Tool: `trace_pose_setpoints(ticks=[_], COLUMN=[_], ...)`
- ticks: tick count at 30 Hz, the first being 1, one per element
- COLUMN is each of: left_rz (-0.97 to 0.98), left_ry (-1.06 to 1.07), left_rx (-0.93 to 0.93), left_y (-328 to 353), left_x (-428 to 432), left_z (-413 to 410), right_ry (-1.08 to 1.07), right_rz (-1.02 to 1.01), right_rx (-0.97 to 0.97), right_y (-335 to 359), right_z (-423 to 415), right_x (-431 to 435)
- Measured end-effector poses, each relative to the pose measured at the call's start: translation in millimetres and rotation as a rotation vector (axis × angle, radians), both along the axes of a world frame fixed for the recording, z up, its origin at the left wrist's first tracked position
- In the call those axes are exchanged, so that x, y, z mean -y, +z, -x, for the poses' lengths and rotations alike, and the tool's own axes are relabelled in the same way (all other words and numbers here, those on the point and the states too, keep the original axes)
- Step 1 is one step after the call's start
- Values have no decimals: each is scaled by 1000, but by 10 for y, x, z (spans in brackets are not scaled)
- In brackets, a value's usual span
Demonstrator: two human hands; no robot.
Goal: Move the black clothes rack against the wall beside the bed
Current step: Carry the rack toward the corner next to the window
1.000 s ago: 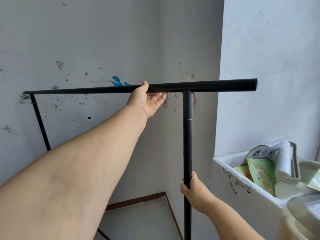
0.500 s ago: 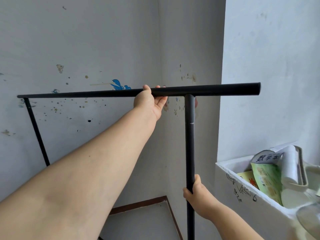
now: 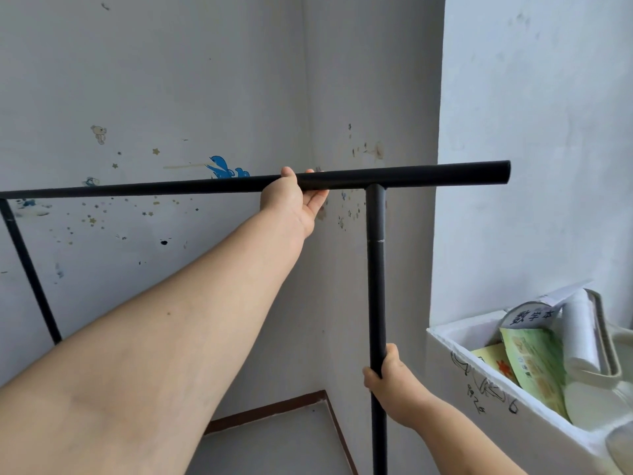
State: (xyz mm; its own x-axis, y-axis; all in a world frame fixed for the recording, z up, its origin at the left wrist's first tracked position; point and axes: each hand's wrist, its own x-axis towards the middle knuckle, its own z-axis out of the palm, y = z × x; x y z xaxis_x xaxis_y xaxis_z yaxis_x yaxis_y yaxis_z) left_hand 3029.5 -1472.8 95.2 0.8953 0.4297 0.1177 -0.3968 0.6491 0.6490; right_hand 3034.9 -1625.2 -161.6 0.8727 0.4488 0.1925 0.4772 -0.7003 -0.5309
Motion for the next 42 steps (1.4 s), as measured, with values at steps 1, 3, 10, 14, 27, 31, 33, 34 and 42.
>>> trace_pose_setpoints(ticks=[1, 3, 10, 14, 27, 31, 33, 34, 42], left_rz=[-5, -17, -60, -110, -143, -132, -130, -134, -695], left_ry=[-1, 3, -25, -56, -200, -202, -196, -192, -293], left_rx=[-4, -10, -10, -14, 21, 27, 28, 29, -47], left_y=[11, 16, 5, 17, -5, 11, 6, -8, -595], left_x=[-19, -77, -413, -583, -1139, -1233, -1269, -1287, -1076], left_z=[-45, -124, -434, -610, -1541, -1826, -1980, -2047, -2483], right_ry=[-20, -66, 102, 216, 134, 173, 175, 172, 230], right_rz=[50, 166, 1306, 1496, 1625, 1714, 1721, 1710, 1654], right_rx=[23, 199, 467, 791, 641, 693, 730, 735, 827], right_y=[-5, -105, 46, 26, -47, -64, -33, -26, 114], right_z=[-51, -176, -382, -654, -1550, -1802, -1955, -2027, -2436], right_x=[-30, -116, -423, -560, -1016, -1090, -1111, -1114, -1168])
